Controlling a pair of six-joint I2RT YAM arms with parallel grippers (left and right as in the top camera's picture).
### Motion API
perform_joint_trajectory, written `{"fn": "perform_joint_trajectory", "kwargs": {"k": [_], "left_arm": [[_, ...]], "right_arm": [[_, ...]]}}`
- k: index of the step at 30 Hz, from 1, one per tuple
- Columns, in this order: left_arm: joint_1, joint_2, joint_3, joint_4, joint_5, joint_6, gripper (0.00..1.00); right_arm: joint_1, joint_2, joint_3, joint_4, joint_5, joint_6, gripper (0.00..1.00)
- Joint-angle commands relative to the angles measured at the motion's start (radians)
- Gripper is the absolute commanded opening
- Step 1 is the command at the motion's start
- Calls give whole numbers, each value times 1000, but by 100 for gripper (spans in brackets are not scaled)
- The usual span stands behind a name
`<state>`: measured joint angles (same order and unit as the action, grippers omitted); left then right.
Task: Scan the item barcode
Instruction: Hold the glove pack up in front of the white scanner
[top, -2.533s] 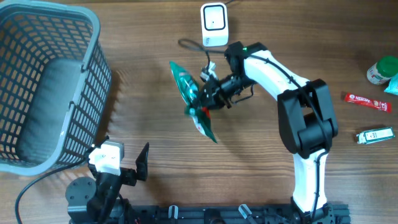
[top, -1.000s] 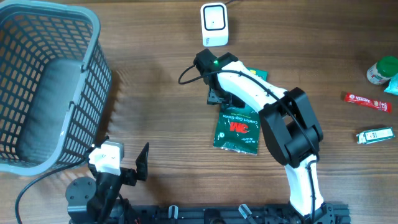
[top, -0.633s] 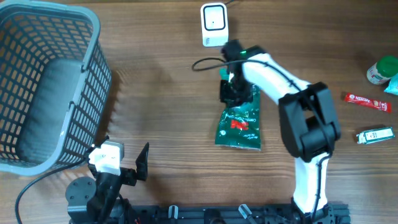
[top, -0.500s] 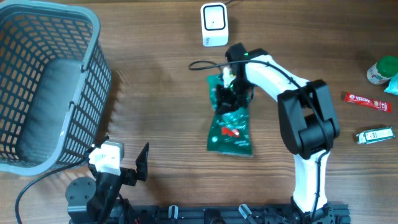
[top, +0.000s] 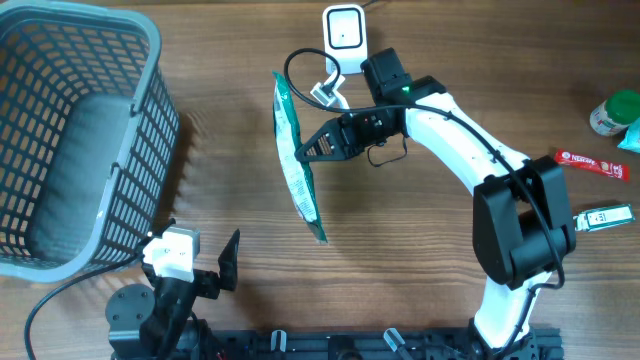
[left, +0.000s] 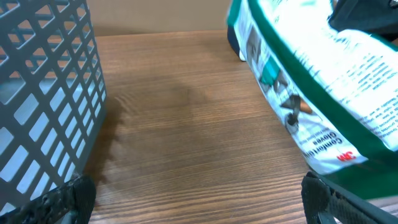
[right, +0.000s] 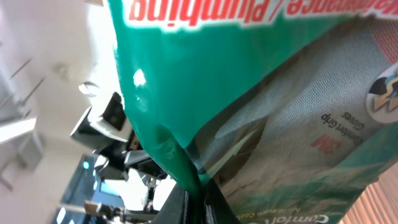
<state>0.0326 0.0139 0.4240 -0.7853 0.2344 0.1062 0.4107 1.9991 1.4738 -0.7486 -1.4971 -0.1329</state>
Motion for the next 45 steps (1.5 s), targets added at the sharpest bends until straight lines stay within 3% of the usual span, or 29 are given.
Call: {"fn": "perform_joint_trajectory", "kwargs": {"k": [1,8,14,18,24,27,31,33,45], "left_arm": [[-5,-6,-6,2,12,-10,100],[-5,-6,-6,2,11,-10,100],[-5,-6,-6,2,11,-10,100],[-5,-6,-6,2,12,-10,100],[-5,-6,-6,2,12,-10,100],[-5,-6,-6,2,12,-10,100],[-5,-6,-6,2,12,-10,100],[-5,-6,-6,2,11,-10,100],[-5,-6,-6,2,12,-10,100]], "right_arm": [[2,6,-10,66,-126,-188,5],[2,6,-10,456,-126,-222,5],[8,6,-9,1066,-126,174,4],[13,6,-9,1311,-126,347,5],[13,6,-9,1230,-126,345,4],[13,6,-10,961,-126,237,4],[13,6,-10,463,-126,-102,4],[13,6,-10,355,-126,-209,4],[13,6,-10,343,-126,-241,5]]}}
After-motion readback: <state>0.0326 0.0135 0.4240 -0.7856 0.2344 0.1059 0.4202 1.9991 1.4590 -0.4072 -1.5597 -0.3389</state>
